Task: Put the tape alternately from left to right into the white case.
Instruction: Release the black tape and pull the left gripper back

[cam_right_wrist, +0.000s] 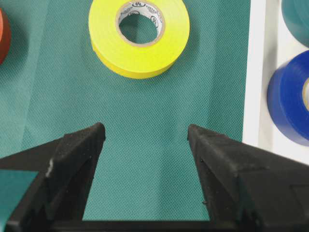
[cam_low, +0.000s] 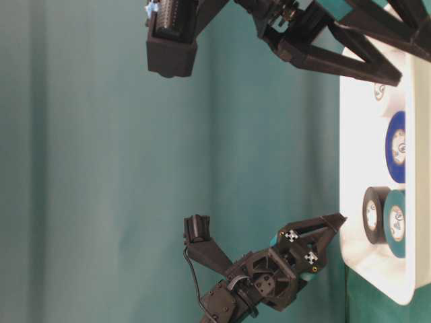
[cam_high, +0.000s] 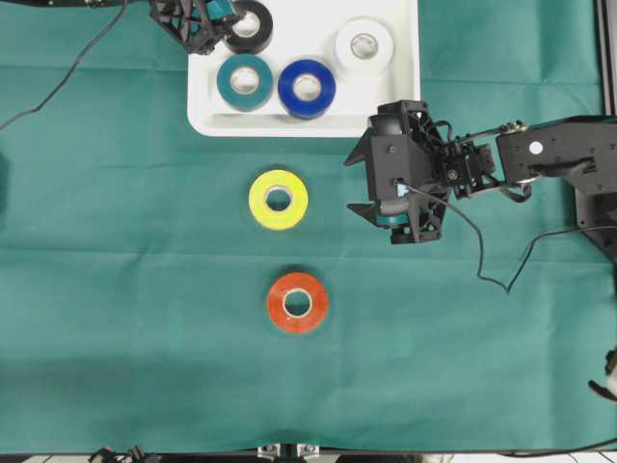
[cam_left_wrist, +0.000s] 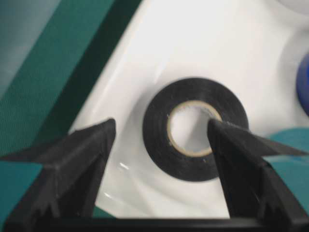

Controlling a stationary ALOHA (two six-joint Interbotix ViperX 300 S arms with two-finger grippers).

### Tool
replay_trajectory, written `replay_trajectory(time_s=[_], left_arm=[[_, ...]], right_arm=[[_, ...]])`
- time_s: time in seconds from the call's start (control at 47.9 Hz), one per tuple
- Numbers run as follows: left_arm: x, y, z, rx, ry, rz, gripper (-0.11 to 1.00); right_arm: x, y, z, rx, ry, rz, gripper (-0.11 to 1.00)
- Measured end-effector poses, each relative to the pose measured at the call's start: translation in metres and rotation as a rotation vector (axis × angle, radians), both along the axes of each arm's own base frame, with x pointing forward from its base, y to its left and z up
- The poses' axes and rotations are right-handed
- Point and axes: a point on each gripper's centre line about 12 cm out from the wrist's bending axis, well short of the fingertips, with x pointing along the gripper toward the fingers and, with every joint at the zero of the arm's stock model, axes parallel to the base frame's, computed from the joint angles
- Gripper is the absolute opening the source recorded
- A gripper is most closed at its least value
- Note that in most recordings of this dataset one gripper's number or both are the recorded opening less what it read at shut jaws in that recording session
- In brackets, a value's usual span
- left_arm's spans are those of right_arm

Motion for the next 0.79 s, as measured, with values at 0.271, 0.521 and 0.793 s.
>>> replay_trajectory(time_s=[0.271,0.521,0.793], left_arm=[[-0.003,-0.002,0.002,0.001,-0.001,0.000,0.93],[-0.011,-0.013,0.012,0.007,-0.016,-0.012,0.93],[-0.021,-0.045,0.019,0.011,-0.024,-0.073,0.93]], right_arm=[[0.000,0.000,0.000,0.000,-0.001,0.000,0.77],[0.000,0.000,0.000,-0.001,-0.001,0.001,0.77],[0.001,0.000,0.001,0.000,-0.003,0.000,0.77]])
